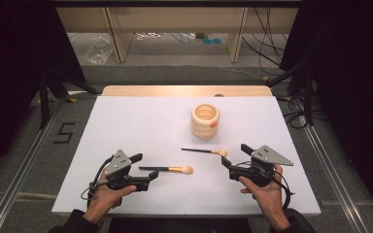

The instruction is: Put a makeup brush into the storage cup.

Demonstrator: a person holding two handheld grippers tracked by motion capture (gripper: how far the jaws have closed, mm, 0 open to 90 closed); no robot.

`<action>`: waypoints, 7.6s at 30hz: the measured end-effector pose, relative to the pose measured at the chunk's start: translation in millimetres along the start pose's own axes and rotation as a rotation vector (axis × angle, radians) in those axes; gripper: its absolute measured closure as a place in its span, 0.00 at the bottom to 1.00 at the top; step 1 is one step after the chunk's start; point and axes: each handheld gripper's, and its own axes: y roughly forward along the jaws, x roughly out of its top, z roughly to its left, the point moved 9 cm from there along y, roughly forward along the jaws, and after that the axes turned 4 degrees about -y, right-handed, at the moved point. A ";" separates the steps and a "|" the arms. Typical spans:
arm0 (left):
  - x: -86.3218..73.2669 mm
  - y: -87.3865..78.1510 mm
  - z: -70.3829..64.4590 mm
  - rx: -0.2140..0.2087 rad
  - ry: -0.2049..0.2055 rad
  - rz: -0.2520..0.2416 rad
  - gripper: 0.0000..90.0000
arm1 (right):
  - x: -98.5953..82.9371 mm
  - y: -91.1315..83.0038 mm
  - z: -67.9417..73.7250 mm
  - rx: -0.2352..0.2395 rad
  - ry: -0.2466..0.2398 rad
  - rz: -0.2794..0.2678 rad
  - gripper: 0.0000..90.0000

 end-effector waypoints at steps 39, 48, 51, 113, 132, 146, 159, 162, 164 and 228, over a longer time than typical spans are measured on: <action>-4.9 27.0 14.4 -0.095 0.171 0.283 0.18 | -1.5 2.9 5.2 0.019 -0.045 0.020 0.18; -13.8 42.8 19.6 -0.131 0.215 0.424 0.18 | 0.1 5.6 5.9 0.028 -0.079 0.009 0.19; -12.2 48.7 22.3 -0.126 0.247 0.465 0.18 | -0.5 6.1 6.1 0.031 -0.085 0.017 0.19; -30.5 84.7 20.6 -0.207 0.538 0.998 0.79 | -8.1 8.6 13.6 0.084 -0.087 0.077 0.22; -29.3 86.9 20.1 -0.184 0.505 1.070 0.87 | -8.9 9.2 16.3 0.096 -0.090 0.083 0.24; -23.6 86.4 25.1 -0.205 0.455 0.995 0.87 | -8.1 9.5 14.6 0.093 -0.110 0.073 0.24; 0.1 82.4 18.0 -0.270 0.328 0.783 0.87 | -6.4 12.1 16.0 0.099 -0.100 0.051 0.25; 6.1 83.5 14.8 -0.268 0.290 0.714 0.87 | -9.0 11.1 18.7 0.114 -0.076 0.081 0.24; 14.9 83.7 12.5 -0.251 0.247 0.635 0.87 | -7.0 13.4 19.3 0.123 -0.075 0.060 0.24; 63.6 77.7 -51.4 -0.355 0.021 0.209 0.87 | 42.0 74.8 64.4 0.467 0.261 -0.136 0.81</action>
